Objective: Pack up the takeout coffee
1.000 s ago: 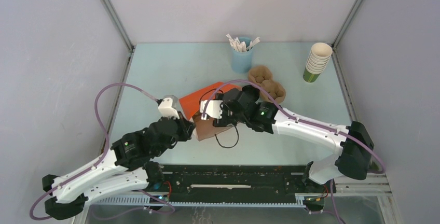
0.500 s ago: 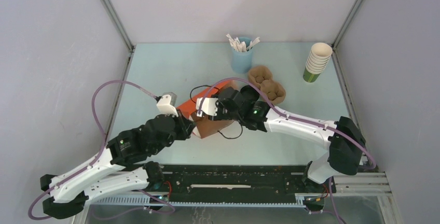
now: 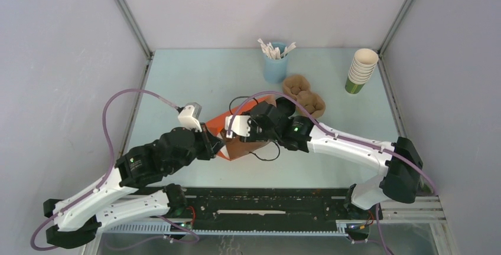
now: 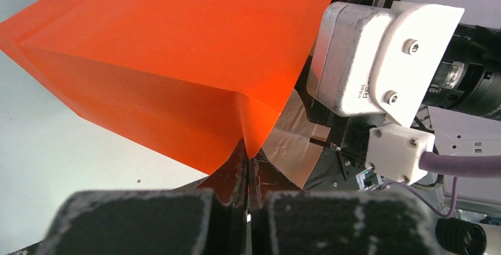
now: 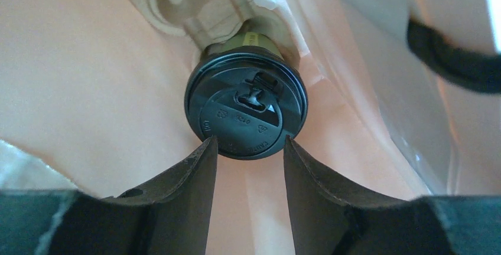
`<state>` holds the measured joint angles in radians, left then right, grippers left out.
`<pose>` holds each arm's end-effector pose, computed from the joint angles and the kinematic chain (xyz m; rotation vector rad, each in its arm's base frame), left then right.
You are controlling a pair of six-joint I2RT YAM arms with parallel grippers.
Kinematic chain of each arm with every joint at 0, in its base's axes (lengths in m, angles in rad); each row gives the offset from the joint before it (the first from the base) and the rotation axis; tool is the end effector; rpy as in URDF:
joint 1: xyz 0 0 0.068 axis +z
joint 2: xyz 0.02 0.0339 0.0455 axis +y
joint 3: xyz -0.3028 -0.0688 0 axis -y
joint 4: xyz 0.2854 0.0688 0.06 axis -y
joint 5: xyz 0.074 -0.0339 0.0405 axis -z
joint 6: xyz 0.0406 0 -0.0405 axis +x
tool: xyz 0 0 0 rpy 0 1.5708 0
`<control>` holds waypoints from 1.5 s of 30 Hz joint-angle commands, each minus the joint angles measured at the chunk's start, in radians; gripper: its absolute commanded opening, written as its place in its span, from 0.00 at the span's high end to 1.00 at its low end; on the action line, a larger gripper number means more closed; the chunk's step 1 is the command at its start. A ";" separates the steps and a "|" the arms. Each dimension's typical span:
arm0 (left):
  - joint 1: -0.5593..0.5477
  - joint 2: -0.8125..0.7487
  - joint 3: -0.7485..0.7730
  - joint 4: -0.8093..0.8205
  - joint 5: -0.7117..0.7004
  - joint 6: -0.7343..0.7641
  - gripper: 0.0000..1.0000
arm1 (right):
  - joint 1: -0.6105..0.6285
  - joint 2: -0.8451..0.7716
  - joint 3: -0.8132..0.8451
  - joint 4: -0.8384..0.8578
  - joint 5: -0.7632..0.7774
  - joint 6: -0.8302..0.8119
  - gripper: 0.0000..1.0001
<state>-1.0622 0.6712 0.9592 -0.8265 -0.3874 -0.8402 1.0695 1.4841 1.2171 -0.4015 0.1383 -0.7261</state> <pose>0.0793 -0.1107 0.3832 0.0003 2.1549 -0.7454 0.1849 0.3258 0.3269 -1.6977 1.4490 0.0324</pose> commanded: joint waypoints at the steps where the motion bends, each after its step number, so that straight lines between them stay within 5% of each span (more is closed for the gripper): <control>1: -0.002 -0.008 0.056 0.018 0.059 -0.023 1.00 | 0.007 -0.042 0.038 -0.054 -0.043 0.029 0.47; 27: 0.037 -0.024 0.089 0.043 0.232 -0.040 1.00 | 0.083 -0.079 0.115 -0.271 0.150 0.054 0.47; 45: 0.263 -0.023 0.038 -0.016 0.304 -0.025 0.95 | -0.018 0.162 0.321 -0.391 -0.072 -0.029 0.50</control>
<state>-0.8219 0.6384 0.9947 -0.8398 -0.0822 -0.8745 1.0752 1.5982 1.4555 -0.7212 0.1310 -0.7197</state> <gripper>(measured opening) 0.022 0.501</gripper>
